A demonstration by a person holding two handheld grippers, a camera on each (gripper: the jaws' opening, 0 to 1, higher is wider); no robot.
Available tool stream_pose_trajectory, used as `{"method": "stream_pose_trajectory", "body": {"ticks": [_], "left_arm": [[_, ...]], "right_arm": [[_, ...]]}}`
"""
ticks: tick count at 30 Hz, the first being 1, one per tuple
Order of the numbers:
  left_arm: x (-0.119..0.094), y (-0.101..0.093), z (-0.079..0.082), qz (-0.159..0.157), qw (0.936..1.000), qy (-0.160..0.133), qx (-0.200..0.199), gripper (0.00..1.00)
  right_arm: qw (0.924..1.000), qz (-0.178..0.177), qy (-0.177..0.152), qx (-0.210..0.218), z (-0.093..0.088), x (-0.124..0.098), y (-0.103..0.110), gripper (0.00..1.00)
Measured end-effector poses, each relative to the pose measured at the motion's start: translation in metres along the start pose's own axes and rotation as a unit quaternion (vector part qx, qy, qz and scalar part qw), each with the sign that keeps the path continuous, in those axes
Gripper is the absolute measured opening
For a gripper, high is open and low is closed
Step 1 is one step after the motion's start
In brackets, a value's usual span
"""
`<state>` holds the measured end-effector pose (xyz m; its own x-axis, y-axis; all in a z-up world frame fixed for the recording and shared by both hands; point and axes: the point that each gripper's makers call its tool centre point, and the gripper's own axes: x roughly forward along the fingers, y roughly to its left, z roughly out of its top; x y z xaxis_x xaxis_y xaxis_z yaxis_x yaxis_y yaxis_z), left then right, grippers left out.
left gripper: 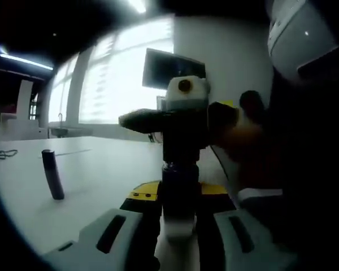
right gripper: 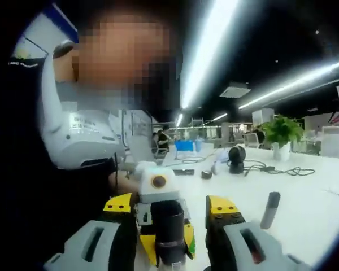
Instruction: Pick up cosmetic bottle twist off cap place on table pick up cap screw tight cap place on table
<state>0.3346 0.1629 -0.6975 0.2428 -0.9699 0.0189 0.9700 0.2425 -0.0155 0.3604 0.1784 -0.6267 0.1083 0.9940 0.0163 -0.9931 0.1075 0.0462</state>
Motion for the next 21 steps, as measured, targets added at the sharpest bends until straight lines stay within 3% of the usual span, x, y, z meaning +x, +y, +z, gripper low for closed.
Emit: {"method": "stream_pose_trajectory", "body": {"ticks": [2, 6, 7, 8, 13, 16, 19, 21], "left_arm": [[0.000, 0.002, 0.000, 0.008, 1.0000, 0.000, 0.001, 0.13], [0.000, 0.008, 0.000, 0.026, 0.9997, -0.001, 0.006, 0.13], [0.000, 0.008, 0.000, 0.027, 0.9996, -0.001, 0.006, 0.13], [0.000, 0.009, 0.001, 0.029, 0.9996, -0.001, 0.005, 0.13], [0.000, 0.010, 0.001, 0.036, 0.9993, -0.002, 0.007, 0.13], [0.000, 0.010, 0.001, 0.040, 0.9992, -0.001, 0.010, 0.13], [0.000, 0.010, 0.001, 0.041, 0.9990, 0.000, 0.018, 0.13], [0.000, 0.010, 0.000, 0.042, 0.9990, 0.003, 0.018, 0.13]], "right_arm": [[0.9999, -0.014, -0.007, -0.001, 0.001, -0.014, -0.007, 0.43], [0.9989, -0.046, -0.009, -0.002, 0.002, -0.016, -0.019, 0.43], [0.9985, -0.054, -0.013, -0.003, 0.001, 0.015, 0.012, 0.43], [0.9977, -0.066, -0.014, 0.003, 0.001, 0.021, 0.016, 0.44], [0.9911, -0.129, -0.031, 0.006, 0.010, 0.022, 0.016, 0.43], [0.9842, -0.169, -0.043, 0.033, 0.010, 0.020, 0.013, 0.43], [0.9710, -0.230, -0.042, 0.049, 0.008, 0.016, 0.004, 0.43], [0.9661, -0.254, -0.036, 0.032, 0.008, 0.015, 0.003, 0.43]]}}
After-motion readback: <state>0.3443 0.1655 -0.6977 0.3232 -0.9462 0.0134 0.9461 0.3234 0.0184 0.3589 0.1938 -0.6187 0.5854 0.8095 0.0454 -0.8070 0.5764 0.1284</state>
